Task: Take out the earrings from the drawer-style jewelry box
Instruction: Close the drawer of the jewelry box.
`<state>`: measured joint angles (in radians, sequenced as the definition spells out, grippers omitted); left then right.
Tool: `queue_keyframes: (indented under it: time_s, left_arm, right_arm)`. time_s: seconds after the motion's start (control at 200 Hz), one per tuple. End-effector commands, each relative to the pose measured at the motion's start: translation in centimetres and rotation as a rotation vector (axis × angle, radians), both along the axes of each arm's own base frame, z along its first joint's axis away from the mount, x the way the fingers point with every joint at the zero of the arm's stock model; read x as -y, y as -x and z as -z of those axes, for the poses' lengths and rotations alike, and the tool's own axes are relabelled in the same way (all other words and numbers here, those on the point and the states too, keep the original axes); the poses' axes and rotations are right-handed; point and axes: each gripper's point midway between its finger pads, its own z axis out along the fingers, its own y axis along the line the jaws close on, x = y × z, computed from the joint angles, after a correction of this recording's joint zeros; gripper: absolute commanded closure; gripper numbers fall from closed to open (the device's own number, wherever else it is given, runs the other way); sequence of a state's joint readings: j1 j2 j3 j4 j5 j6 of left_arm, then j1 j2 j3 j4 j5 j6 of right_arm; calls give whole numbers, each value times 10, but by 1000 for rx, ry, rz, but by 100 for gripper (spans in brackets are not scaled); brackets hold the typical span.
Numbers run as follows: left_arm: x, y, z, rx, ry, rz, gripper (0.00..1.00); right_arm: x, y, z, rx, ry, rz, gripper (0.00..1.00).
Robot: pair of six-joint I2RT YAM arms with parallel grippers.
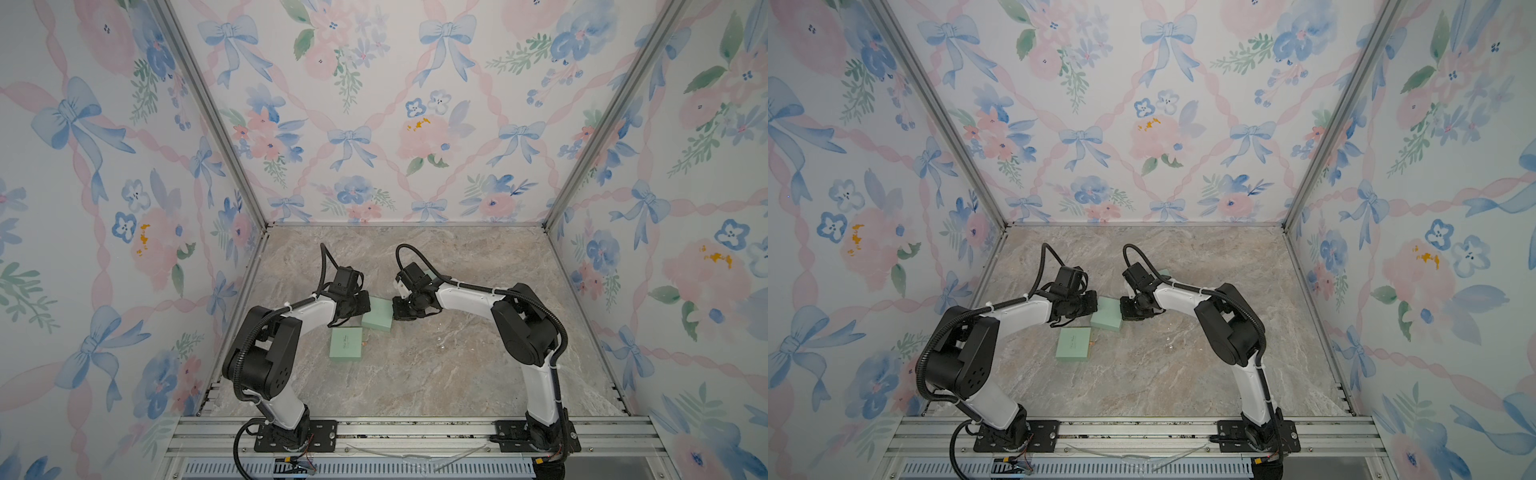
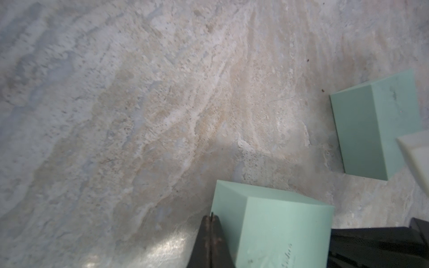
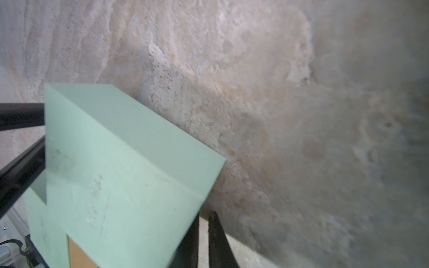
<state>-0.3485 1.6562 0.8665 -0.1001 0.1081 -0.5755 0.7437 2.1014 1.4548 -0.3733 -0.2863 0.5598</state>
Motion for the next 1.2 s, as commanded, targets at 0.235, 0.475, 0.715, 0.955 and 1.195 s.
queue_keyframes:
  time_s: [0.235,0.475,0.715,0.955,1.195]
  left_arm:
    - [6,17,-7,-7,59,54,100]
    - [-4,24,-7,-6,52,32,100]
    - [-17,30,-8,-2,40,-2,100]
    - [-26,39,5,-38,24,-17,100]
    - [-32,40,7,-47,-2,-35,100]
  right_arm:
    - [-78,10,-40,75,-199,-165,87]
    - [-91,15,-43,82,-215,-197,87]
    - [-97,20,-44,80,-220,-216,86]
    - [-88,16,-44,82,-219,-174,87]
    - [-71,9,-45,86,-217,-136,86]
